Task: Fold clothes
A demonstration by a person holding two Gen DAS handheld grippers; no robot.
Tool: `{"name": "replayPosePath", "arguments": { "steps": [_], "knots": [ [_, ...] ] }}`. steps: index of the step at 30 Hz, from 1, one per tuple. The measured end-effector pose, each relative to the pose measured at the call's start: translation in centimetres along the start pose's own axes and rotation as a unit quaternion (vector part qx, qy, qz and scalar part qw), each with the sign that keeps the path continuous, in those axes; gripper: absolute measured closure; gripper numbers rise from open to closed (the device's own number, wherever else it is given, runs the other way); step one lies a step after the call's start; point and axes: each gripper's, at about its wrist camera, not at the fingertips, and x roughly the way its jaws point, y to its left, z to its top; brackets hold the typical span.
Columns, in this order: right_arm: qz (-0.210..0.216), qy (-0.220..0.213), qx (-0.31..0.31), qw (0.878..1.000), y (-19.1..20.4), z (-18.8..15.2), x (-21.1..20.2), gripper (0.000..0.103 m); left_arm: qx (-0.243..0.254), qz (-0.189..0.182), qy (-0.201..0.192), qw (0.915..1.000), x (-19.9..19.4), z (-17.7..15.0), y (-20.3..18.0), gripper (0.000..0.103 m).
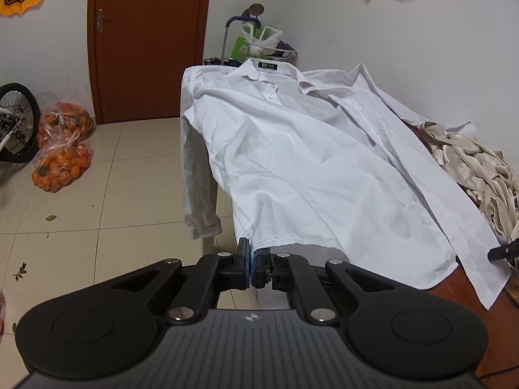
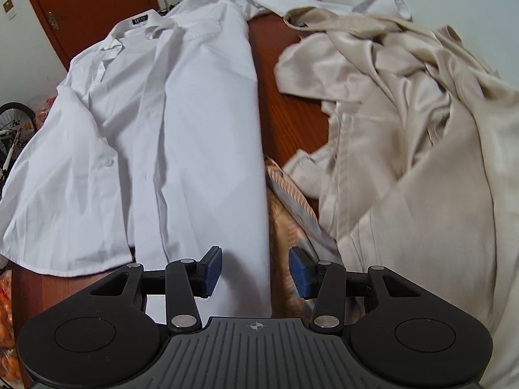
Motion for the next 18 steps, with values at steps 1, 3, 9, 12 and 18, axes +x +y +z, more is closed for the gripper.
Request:
{"name": "replayPosePath", "arguments": {
  "steps": [1, 3, 9, 12, 18],
  "knots": [
    [0.002, -0.009, 0.006, 1.000, -0.1, 0.1, -0.6, 0.059, -0.002, 0.001, -0.003, 1.0000, -0.1, 0.2, 0.0, 0.098],
    [0.006, -0.035, 0.018, 0.999, -0.4, 0.6, -2.2, 0.082, -0.006, 0.004, -0.011, 0.9999, -0.3, 0.6, 0.1, 0.098],
    [0.018, -0.112, 0.054, 0.992, -1.0, 2.0, -6.9, 0.100, -0.019, 0.021, -0.027, 0.9992, -2.1, 2.7, 0.5, 0.098],
    [0.024, -0.151, 0.072, 0.986, -1.4, 2.7, -9.3, 0.101, -0.021, 0.019, -0.038, 0.9989, -3.8, 3.7, 0.3, 0.098],
    [0.018, -0.223, 0.119, 0.967, -3.9, 6.1, -16.9, 0.101, -0.009, -0.010, -0.028, 0.9995, -7.1, 4.3, -0.6, 0.098]
  ]
}}
